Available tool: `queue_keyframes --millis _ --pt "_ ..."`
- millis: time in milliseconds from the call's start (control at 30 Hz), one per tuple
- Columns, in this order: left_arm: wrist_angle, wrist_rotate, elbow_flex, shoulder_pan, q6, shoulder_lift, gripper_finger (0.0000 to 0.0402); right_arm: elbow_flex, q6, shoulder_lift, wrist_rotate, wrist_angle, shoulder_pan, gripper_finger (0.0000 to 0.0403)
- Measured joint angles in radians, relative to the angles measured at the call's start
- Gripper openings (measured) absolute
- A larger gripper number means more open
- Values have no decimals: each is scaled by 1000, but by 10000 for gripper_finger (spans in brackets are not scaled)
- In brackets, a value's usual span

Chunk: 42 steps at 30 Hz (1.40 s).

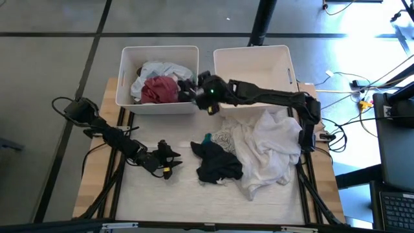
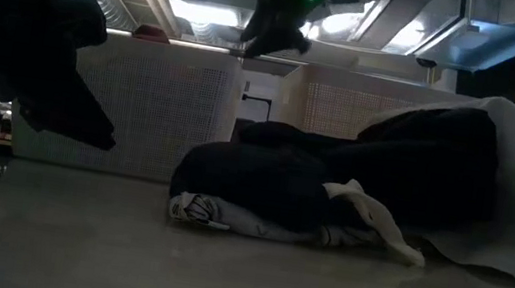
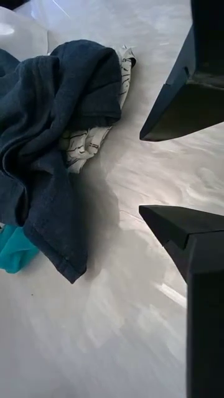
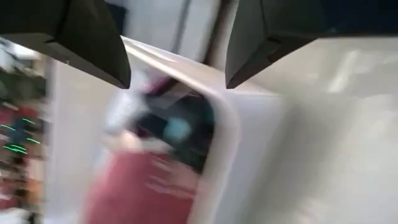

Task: Sort clothes
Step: Put the black shorts into the left white laundry bin

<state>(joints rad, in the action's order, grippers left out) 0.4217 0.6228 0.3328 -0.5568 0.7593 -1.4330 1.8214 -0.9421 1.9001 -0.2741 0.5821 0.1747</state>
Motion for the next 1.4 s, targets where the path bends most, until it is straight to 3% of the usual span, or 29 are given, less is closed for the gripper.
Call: queue_keyframes --millis 267,567,800,1133,1267,1400 --pt "0 0 0 0 19 0 169 -9 100 -20 220 313 -183 275" --pt "-1 2 0 0 19 0 169 -169 163 -15 352 301 -339 270" --pt "0 10 0 0 19 0 169 -339 373 -15 448 268 -366 270" --pt "-1 29 0 0 19 0 169 -491 444 -15 382 62 -371 262" --pt "-1 29 0 0 18 0 169 -491 438 -15 323 51 -372 212" --pt "-1 33 0 0 14 0 169 -491 397 -15 266 51 -371 126"
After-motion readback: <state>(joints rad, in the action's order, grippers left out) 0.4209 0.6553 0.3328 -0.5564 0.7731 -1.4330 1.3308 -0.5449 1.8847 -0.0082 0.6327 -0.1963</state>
